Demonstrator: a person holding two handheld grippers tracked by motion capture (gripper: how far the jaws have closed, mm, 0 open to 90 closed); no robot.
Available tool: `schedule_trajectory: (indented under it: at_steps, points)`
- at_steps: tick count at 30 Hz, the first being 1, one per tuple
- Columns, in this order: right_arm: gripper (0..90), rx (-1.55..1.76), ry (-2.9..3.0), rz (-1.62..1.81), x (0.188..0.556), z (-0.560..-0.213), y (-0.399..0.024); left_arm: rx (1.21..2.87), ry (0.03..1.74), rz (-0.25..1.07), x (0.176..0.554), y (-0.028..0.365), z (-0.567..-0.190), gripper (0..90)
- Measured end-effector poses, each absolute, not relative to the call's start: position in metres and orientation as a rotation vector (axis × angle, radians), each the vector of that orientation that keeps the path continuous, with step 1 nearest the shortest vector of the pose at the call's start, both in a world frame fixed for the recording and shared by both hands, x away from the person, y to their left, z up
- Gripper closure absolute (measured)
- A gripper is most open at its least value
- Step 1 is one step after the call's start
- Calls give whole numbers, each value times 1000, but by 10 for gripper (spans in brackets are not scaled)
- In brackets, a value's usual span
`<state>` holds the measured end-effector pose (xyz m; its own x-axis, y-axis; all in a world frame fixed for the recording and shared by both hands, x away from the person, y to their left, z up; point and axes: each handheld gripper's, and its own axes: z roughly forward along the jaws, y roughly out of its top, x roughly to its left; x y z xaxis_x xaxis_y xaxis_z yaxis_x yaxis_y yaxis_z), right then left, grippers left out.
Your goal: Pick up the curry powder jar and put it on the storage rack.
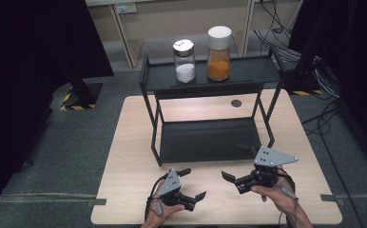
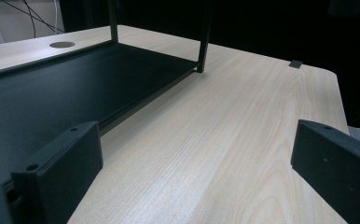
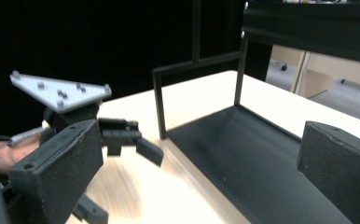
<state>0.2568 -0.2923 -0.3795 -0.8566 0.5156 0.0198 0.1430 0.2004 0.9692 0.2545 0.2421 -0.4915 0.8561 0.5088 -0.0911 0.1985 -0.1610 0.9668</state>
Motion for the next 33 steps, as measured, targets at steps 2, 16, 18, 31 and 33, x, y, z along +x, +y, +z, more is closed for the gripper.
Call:
schedule_trajectory:
  at_steps: [2,16,18,31,33]
  points:
    - [3,631,2177,1695,256,-385,-292,1740,545,298,254,242,-491,14]
    - [3,676,2225,1620,254,-418,-288,1738,545,301,254,243,-491,14]
    - [3,680,2234,1611,254,-422,-288,1737,544,302,254,243,-491,14]
    - [3,696,2215,1629,246,-441,-294,1742,541,302,254,242,-491,14]
    - [3,699,2208,1638,245,-444,-295,1740,542,303,254,243,-491,14]
